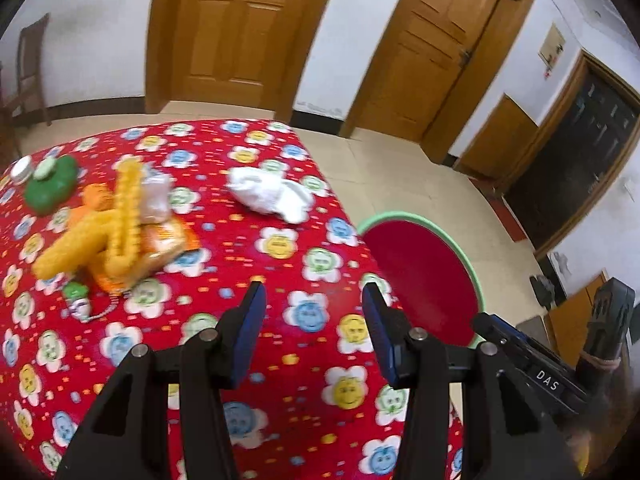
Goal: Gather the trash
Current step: 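Reach the left tool to the yellow foam net and close on it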
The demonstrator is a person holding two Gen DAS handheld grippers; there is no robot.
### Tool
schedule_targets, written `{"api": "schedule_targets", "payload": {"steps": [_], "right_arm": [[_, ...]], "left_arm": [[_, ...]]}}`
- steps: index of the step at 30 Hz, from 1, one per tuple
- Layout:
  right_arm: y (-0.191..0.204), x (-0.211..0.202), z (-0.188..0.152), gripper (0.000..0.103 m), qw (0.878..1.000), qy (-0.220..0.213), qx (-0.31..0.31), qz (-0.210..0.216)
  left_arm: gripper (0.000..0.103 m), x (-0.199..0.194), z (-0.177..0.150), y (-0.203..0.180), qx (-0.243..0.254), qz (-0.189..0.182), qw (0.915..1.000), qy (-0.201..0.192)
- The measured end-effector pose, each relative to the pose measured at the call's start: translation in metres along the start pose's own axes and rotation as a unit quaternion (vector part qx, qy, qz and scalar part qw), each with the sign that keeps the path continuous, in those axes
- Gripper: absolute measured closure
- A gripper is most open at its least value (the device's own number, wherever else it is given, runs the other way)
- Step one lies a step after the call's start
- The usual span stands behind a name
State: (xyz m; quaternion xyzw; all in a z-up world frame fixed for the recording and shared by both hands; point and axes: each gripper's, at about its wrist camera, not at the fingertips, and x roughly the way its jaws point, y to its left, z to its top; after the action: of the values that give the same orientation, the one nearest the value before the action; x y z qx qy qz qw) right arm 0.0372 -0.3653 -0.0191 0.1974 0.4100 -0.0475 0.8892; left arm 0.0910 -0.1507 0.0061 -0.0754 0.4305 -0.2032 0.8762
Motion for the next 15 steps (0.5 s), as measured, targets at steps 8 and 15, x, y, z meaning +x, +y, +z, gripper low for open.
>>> {"api": "schedule_targets", "payload": {"steps": [8, 15], "right_arm": [[0.024, 0.005, 0.003, 0.055, 1.0, 0.007, -0.018, 0.015], [0.046, 0.013, 0.002, 0.055, 0.999, 0.025, -0.037, 0.026]], "left_arm": [[0.053, -0.025, 0.0, 0.042, -0.013, 0.048, 0.9985, -0.024], [0.053, -0.048, 0.002, 0.084, -0.039, 0.082, 0.9948, -0.047]]}}
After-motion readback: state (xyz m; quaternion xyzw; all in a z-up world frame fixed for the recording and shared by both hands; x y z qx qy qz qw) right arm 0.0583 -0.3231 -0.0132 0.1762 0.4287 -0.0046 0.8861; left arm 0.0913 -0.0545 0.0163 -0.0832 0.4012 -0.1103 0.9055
